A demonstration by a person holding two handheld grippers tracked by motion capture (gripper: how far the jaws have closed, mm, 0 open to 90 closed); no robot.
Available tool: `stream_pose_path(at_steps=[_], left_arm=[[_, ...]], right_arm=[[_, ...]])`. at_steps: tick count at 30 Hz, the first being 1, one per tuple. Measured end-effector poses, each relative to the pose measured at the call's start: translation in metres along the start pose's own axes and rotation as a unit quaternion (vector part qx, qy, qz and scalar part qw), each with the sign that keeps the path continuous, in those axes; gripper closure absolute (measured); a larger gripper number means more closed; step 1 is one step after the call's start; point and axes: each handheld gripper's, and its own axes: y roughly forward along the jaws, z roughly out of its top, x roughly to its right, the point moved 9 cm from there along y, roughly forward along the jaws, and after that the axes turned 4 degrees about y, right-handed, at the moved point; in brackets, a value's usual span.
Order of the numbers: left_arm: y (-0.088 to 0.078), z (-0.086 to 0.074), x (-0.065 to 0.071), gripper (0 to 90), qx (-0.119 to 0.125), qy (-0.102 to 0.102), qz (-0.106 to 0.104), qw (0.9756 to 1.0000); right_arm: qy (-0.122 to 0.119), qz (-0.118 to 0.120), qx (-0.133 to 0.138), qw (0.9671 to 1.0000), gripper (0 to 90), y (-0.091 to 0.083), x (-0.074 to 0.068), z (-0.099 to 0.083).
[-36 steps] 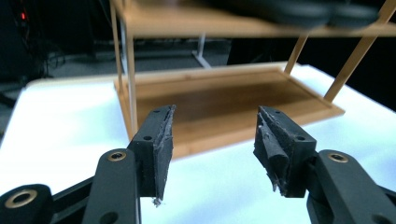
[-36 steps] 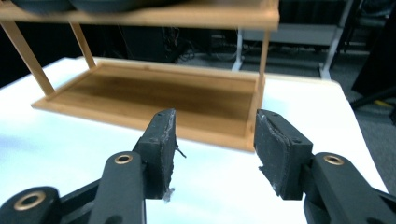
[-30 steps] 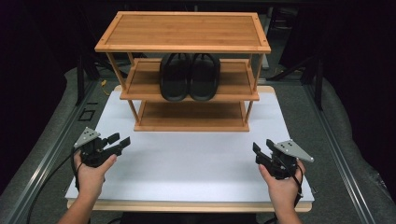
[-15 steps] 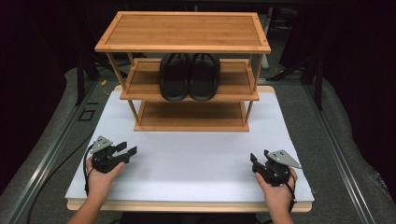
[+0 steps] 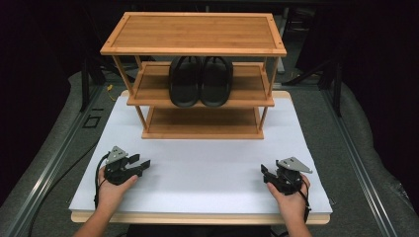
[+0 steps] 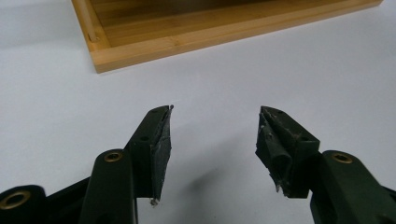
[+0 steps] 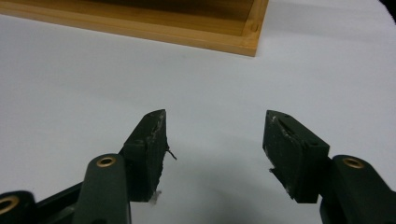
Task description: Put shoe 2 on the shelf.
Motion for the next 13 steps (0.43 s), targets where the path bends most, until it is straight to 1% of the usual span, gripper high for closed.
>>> stream_pose_path(at_steps=[2, 5, 6, 10, 12, 13], left_arm=[[0.0012, -0.0004, 0.0017, 43.5, -0.003, 0.003, -0.002, 1.0000], [0.0039, -0.0017, 0.0042, 42.1, -0.009, 0.006, -0.004, 0.9999], [0.0048, -0.0021, 0.0047, 41.9, -0.011, 0.008, -0.006, 0.9999], [0.0058, -0.0029, 0.0048, 40.7, -0.015, 0.007, -0.005, 0.9999], [0.0053, -0.0031, 0.0024, 39.5, -0.017, 0.007, 0.000, 0.9998], [0.0044, -0.0025, 0.0002, 39.4, -0.015, 0.003, 0.004, 0.9999]], right_arm=[[-0.004, 0.003, -0.008, 1.0000, 40.1, 0.0002, -0.0003, -0.0015], [-0.003, 0.005, -0.008, 1.0000, 40.0, 0.0009, -0.0005, -0.0017], [0.000, 0.003, -0.002, 1.0000, 39.9, 0.0017, -0.0002, -0.0009], [0.002, 0.000, -0.009, 1.0000, 39.3, 0.0016, 0.0009, -0.0024], [0.002, 0.000, -0.008, 1.0000, 38.2, 0.0015, 0.0009, -0.0023], [0.001, -0.001, -0.008, 1.0000, 37.9, 0.0014, 0.0012, -0.0025]])
